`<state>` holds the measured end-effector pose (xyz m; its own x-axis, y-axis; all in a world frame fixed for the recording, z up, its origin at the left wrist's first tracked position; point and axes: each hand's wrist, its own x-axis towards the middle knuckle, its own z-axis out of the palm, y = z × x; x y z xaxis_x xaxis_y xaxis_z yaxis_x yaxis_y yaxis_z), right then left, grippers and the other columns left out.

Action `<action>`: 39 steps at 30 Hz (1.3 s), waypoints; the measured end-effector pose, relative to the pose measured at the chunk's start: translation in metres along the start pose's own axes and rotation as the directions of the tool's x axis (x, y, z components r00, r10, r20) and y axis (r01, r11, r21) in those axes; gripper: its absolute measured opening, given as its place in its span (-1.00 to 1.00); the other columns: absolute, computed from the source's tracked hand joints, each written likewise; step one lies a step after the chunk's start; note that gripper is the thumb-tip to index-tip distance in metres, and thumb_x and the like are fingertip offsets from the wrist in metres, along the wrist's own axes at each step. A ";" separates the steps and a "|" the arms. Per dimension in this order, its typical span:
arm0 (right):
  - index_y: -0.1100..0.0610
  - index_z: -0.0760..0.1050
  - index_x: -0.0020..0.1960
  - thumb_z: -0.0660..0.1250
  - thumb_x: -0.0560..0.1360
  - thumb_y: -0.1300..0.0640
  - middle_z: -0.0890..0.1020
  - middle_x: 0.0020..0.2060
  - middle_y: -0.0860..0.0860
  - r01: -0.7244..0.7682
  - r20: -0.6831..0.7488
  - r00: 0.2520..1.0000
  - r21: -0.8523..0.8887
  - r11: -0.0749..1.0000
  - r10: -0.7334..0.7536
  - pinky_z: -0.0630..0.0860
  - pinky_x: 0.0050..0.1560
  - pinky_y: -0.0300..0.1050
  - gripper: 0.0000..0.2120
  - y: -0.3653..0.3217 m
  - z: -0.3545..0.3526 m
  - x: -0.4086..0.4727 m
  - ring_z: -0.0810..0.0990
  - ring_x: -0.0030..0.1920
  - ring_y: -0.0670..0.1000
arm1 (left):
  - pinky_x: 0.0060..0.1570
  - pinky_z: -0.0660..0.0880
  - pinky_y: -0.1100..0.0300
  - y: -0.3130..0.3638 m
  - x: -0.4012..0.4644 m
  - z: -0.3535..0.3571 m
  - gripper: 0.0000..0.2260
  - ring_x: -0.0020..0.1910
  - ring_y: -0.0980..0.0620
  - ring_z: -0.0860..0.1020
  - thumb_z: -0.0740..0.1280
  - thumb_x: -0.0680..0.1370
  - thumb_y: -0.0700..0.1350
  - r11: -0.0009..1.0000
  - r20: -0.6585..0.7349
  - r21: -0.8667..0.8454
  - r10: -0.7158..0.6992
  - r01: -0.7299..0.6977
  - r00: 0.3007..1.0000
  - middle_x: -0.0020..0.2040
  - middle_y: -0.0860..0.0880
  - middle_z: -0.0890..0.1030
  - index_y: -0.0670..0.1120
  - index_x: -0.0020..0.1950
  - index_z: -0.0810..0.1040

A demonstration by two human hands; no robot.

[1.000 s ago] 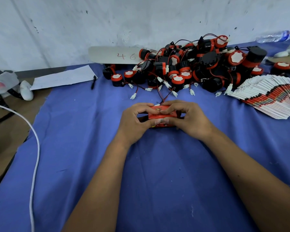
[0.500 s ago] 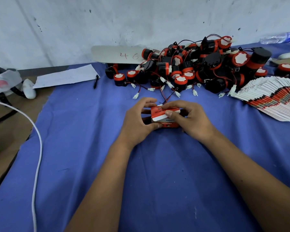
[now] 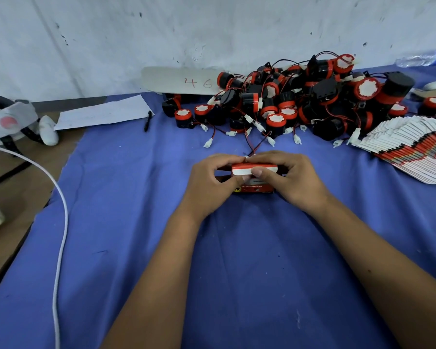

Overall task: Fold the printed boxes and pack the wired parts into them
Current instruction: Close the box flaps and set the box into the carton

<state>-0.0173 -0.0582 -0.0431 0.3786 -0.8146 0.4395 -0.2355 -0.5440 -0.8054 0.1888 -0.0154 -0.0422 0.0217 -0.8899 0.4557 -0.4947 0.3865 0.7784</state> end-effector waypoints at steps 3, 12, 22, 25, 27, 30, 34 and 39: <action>-0.03 0.70 0.14 0.47 0.54 0.00 0.73 0.00 -0.16 -0.035 -0.059 0.998 -0.012 0.999 0.034 0.63 0.09 -0.13 -0.80 0.000 0.004 0.000 0.69 0.04 -0.15 | 0.22 0.60 -0.01 0.000 0.001 -0.002 -0.65 0.16 0.07 0.66 0.60 0.47 -0.16 0.999 0.027 -0.042 -0.028 0.029 0.999 0.14 0.00 0.72 -0.12 0.24 0.69; -0.04 0.69 0.19 0.52 0.49 0.00 0.68 0.09 -0.14 -0.029 -0.020 0.999 -0.057 0.998 0.028 0.59 0.14 -0.16 -0.72 -0.001 0.004 -0.003 0.65 0.13 -0.15 | 0.26 0.59 -0.05 -0.005 0.000 -0.005 -0.53 0.21 0.06 0.65 0.64 0.40 -0.21 0.996 0.109 -0.061 -0.058 0.065 0.992 0.17 0.01 0.71 -0.10 0.29 0.67; -0.20 0.63 0.24 0.42 0.53 -0.12 0.65 0.09 -0.18 -0.092 -0.094 0.993 -0.281 0.955 0.068 0.58 0.13 0.00 -0.71 -0.011 0.013 -0.004 0.61 0.11 -0.14 | 0.22 0.60 0.07 -0.002 -0.001 0.003 -0.51 0.18 0.10 0.65 0.67 0.38 -0.13 1.000 0.066 -0.027 -0.010 0.012 0.998 0.14 0.09 0.70 -0.08 0.28 0.64; -0.27 0.62 0.23 0.41 0.53 -0.12 0.65 0.06 -0.18 -0.097 -0.133 0.989 -0.316 0.944 0.058 0.60 0.07 0.02 -0.72 -0.017 0.017 -0.006 0.62 0.08 -0.12 | 0.22 0.58 0.19 0.001 -0.002 0.005 -0.42 0.18 0.21 0.62 0.69 0.35 -0.10 0.999 0.054 -0.025 -0.022 0.024 0.998 0.16 0.16 0.66 -0.05 0.32 0.60; -0.28 0.62 0.22 0.41 0.52 -0.11 0.65 0.07 -0.18 -0.101 -0.156 0.987 -0.334 0.937 0.050 0.60 0.05 0.00 -0.72 -0.020 0.019 -0.007 0.61 0.07 -0.12 | 0.22 0.60 0.13 0.002 -0.003 0.007 -0.35 0.20 0.19 0.61 0.69 0.34 -0.11 0.999 0.046 -0.024 -0.030 0.031 0.998 0.19 0.12 0.64 -0.06 0.38 0.55; -0.23 0.62 0.25 0.42 0.52 -0.09 0.62 0.16 -0.18 -0.108 -0.153 0.987 -0.397 0.911 0.051 0.52 0.12 -0.13 -0.70 -0.020 0.021 -0.007 0.53 0.18 -0.07 | 0.19 0.62 0.04 0.002 -0.002 0.010 -0.28 0.19 0.11 0.62 0.70 0.33 -0.10 1.000 0.028 0.010 -0.030 0.029 0.999 0.19 0.04 0.64 -0.08 0.43 0.51; -0.13 0.68 0.18 0.48 0.52 0.06 0.60 0.20 -0.15 -0.067 -0.118 0.993 -0.396 0.916 0.022 0.27 0.15 -0.38 -0.76 -0.021 0.016 -0.006 0.34 0.24 0.00 | 0.21 0.60 0.07 0.001 -0.002 0.005 -0.38 0.23 0.10 0.63 0.66 0.37 -0.18 0.988 0.100 -0.111 -0.101 0.112 0.990 0.21 0.01 0.67 -0.09 0.39 0.54; -0.02 0.73 -0.02 0.55 0.45 0.18 0.69 0.01 -0.19 -0.051 -0.161 0.987 -0.234 0.971 0.013 0.36 0.15 -0.41 -0.85 -0.019 0.012 -0.006 0.47 0.22 -0.05 | 0.27 0.59 -0.01 -0.004 0.001 -0.004 -0.79 0.19 0.01 0.68 0.57 0.45 -0.31 0.956 0.042 -0.265 -0.118 0.125 0.992 0.15 -0.10 0.72 -0.20 0.07 0.71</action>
<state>-0.0046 -0.0406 -0.0346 0.2267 -0.8435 0.4869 -0.4578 -0.5335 -0.7112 0.1948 -0.0166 -0.0435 0.0435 -0.9387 0.3419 -0.2403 0.3223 0.9156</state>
